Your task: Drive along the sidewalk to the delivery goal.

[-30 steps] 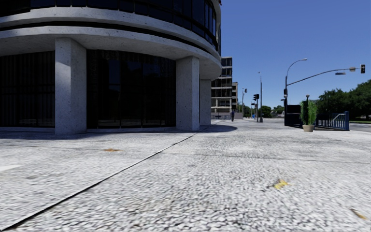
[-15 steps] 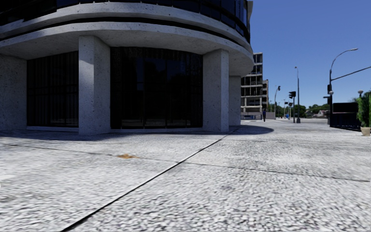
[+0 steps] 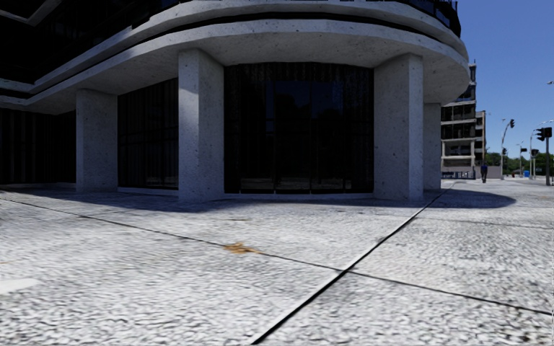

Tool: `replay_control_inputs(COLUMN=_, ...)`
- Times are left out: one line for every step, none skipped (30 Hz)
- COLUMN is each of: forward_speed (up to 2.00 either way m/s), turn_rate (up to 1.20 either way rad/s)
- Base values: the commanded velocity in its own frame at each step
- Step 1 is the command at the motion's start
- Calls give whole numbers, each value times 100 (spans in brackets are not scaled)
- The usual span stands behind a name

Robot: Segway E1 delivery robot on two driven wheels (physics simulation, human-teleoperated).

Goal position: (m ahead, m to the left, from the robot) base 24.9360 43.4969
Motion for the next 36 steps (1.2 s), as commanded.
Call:
replay_control_inputs(forward_speed=185, turn_rate=54)
replay_control_inputs(forward_speed=185, turn_rate=54)
replay_control_inputs(forward_speed=185, turn_rate=54)
replay_control_inputs(forward_speed=188, turn_rate=54)
replay_control_inputs(forward_speed=190, turn_rate=54)
replay_control_inputs(forward_speed=190, turn_rate=54)
replay_control_inputs(forward_speed=190, turn_rate=54)
replay_control_inputs(forward_speed=190, turn_rate=54)
replay_control_inputs(forward_speed=191, turn_rate=54)
replay_control_inputs(forward_speed=192, turn_rate=54)
replay_control_inputs(forward_speed=192, turn_rate=54)
replay_control_inputs(forward_speed=192, turn_rate=54)
replay_control_inputs(forward_speed=192, turn_rate=54)
replay_control_inputs(forward_speed=192, turn_rate=54)
replay_control_inputs(forward_speed=192, turn_rate=54)
replay_control_inputs(forward_speed=192, turn_rate=54)
replay_control_inputs(forward_speed=193, turn_rate=54)
replay_control_inputs(forward_speed=193, turn_rate=54)
replay_control_inputs(forward_speed=193, turn_rate=54)
replay_control_inputs(forward_speed=194, turn_rate=54)
replay_control_inputs(forward_speed=194, turn_rate=54)
replay_control_inputs(forward_speed=194, turn_rate=54)
replay_control_inputs(forward_speed=194, turn_rate=54)
replay_control_inputs(forward_speed=194, turn_rate=54)
replay_control_inputs(forward_speed=194, turn_rate=54)
replay_control_inputs(forward_speed=194, turn_rate=54)
replay_control_inputs(forward_speed=194, turn_rate=54)
replay_control_inputs(forward_speed=194, turn_rate=54)
replay_control_inputs(forward_speed=194, turn_rate=54)
replay_control_inputs(forward_speed=194, turn_rate=54)
replay_control_inputs(forward_speed=194, turn_rate=54)
replay_control_inputs(forward_speed=194, turn_rate=54)
replay_control_inputs(forward_speed=194, turn_rate=54)
replay_control_inputs(forward_speed=194, turn_rate=54)
replay_control_inputs(forward_speed=194, turn_rate=54)
replay_control_inputs(forward_speed=194, turn_rate=54)
